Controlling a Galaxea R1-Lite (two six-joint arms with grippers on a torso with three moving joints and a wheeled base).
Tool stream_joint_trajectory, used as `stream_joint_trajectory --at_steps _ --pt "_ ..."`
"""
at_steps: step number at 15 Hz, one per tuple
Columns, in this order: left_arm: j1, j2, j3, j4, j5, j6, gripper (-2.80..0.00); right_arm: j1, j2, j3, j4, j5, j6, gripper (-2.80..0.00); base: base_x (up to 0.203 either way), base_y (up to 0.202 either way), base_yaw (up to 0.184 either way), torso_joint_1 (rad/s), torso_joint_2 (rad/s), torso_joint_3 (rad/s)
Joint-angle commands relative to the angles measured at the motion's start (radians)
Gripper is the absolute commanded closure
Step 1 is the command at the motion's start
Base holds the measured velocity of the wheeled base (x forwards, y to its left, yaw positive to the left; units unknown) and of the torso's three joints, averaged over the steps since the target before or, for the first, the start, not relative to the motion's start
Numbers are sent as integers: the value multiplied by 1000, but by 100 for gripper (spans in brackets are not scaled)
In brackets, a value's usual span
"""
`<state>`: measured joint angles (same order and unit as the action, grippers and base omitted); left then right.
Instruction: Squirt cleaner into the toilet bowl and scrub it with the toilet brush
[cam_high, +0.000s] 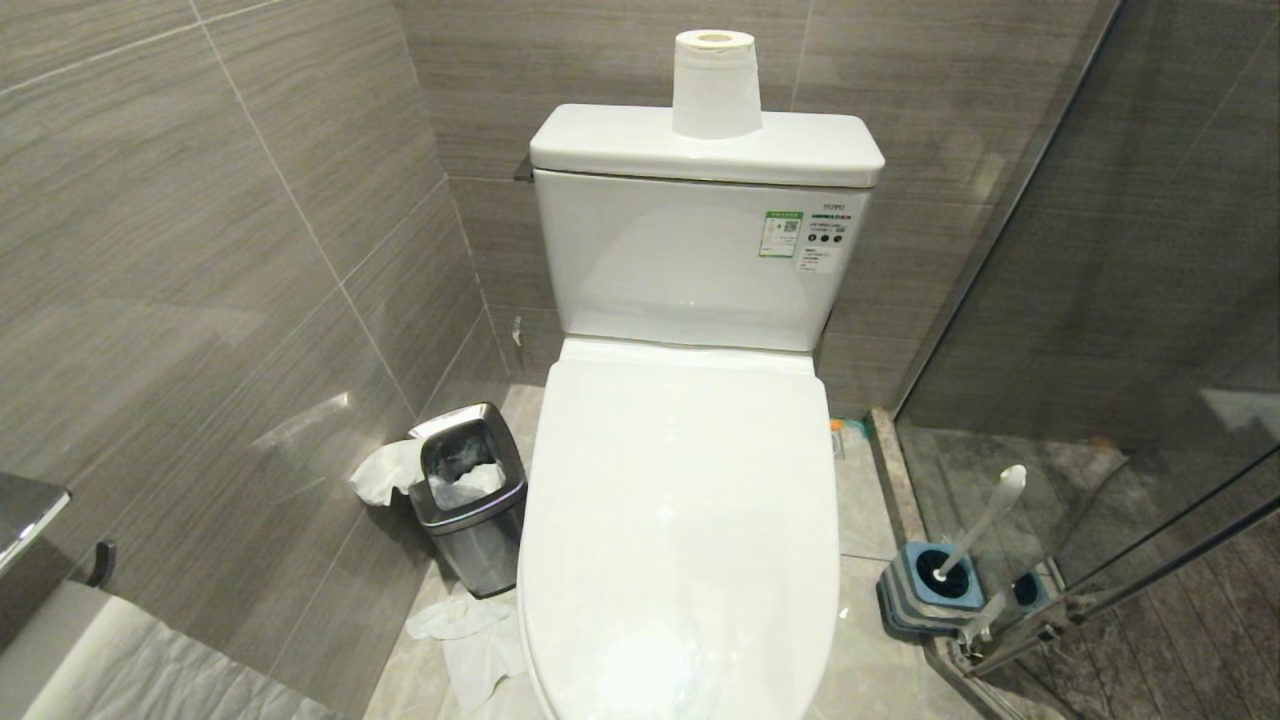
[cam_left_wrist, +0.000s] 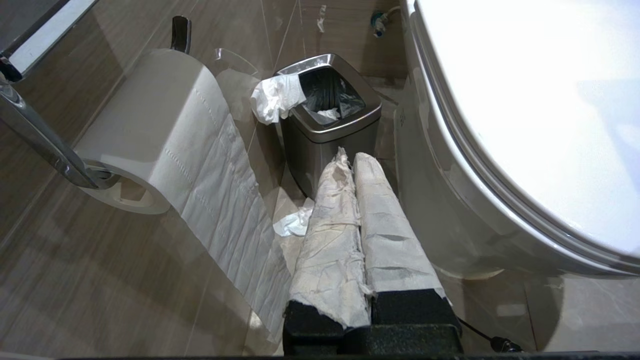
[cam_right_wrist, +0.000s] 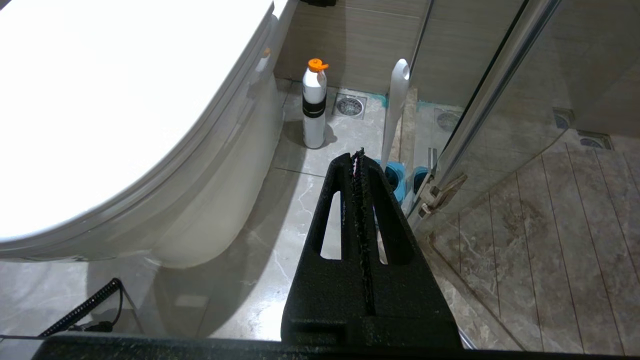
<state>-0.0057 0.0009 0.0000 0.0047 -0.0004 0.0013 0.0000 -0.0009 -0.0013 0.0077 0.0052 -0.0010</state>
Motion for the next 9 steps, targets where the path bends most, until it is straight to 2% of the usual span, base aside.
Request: stream_joint_trajectory --at_steps 1,9 --pt "0 1 0 -1 -1 0 0 0 1 0 0 -1 -1 0 0 0 0 0 0 0" --pt "0 1 0 0 -1 0 0 0 1 1 0 0 -1 0 0 0 0 0 0 0"
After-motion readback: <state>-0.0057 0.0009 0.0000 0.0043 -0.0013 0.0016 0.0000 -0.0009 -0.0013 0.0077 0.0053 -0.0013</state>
